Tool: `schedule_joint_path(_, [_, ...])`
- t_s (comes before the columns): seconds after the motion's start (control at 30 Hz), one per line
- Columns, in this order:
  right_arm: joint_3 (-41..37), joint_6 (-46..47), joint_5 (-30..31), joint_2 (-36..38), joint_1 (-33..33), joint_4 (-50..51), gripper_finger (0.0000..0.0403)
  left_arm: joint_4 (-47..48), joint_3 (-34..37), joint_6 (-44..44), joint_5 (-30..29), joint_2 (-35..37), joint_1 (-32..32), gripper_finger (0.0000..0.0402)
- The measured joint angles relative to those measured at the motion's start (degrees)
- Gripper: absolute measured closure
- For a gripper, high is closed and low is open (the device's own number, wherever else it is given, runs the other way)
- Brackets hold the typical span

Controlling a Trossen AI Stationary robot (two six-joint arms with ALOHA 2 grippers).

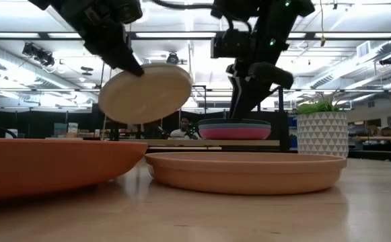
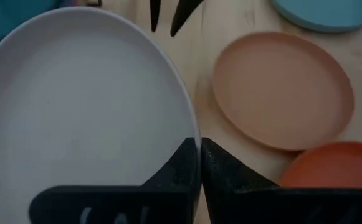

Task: Place and stack plates onto a shelf
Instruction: Put the gray plate on the shelf

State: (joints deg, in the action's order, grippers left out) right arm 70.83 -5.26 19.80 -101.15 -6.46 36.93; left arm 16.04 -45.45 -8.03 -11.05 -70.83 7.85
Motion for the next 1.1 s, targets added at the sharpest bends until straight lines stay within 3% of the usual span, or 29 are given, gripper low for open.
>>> schedule_joint_path(0.2, [-1.5, 1.3, 2.1, 3.7, -0.9, -0.7, 0.0297, -3.5, -0.1, 4.5, -2.4, -1.4, -2.9, 0.0383])
schedule_joint_path(0.5, [-11.4, 5.5, 3.2, 12.7, -1.5, -6.6, 0.0297, -9.9, -0.1, 12.6, -4.5, -6.5, -8.2, 0.0383])
schedule_joint_path(0.8, [-20.1, 6.9, 3.0, 21.2, -2.0, -15.4, 0.0297, -10.7, -0.1, 17.6, -4.7, -11.1, -17.5, 0.0382])
schedule_joint_path(1.1, [-24.4, 8.6, 2.7, 24.3, -3.3, -19.1, 0.0297, -13.7, 0.0, 18.9, 0.5, -16.9, -25.0, 0.0382])
